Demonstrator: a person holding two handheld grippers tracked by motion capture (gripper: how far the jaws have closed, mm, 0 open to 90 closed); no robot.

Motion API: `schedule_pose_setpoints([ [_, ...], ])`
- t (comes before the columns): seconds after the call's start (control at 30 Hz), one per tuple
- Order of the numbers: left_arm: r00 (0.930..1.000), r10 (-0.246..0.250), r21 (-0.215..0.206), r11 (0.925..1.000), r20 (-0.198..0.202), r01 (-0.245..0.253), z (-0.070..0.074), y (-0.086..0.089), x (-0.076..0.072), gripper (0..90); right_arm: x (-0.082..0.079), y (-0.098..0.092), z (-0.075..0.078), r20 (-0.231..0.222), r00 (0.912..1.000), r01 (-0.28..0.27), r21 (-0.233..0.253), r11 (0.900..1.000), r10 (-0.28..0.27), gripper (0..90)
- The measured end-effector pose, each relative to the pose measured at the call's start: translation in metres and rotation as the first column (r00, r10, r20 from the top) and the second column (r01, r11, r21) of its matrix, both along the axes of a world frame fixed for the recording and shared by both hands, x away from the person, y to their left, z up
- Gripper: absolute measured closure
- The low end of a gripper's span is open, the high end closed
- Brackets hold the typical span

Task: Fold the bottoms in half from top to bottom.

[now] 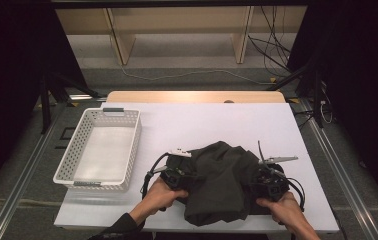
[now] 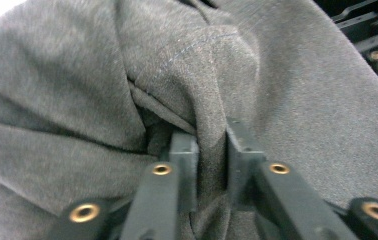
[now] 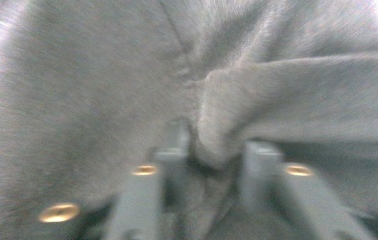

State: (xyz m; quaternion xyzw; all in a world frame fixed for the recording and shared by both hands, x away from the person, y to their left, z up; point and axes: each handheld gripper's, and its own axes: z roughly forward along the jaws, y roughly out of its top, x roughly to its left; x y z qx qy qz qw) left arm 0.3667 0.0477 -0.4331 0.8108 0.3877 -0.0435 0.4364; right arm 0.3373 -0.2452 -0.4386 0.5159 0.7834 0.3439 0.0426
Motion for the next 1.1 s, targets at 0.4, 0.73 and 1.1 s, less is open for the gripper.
schedule_pose_setpoints([
  [0.4, 0.9803, 0.091, -0.075, 0.9940, 0.175, -0.079, 0.035, -0.009, 0.032, 81.3, 0.031, -0.007, 0.043, 0.193, 0.9809, 0.032, -0.032, 0.999, -0.025, 83.4],
  [0.73, 0.9901, 0.068, -0.035, 0.9973, 0.123, -0.064, -0.006, -0.017, 0.052, 81.0, 0.057, -0.007, 0.012, 0.137, 0.9903, 0.040, -0.123, 0.992, -0.023, 83.3],
  [1.1, 0.9935, 0.026, 0.039, 0.9988, 0.111, -0.030, -0.023, -0.020, 0.029, 80.4, 0.042, -0.008, 0.003, 0.091, 0.9958, 0.016, -0.188, 0.982, 0.002, 78.2],
])
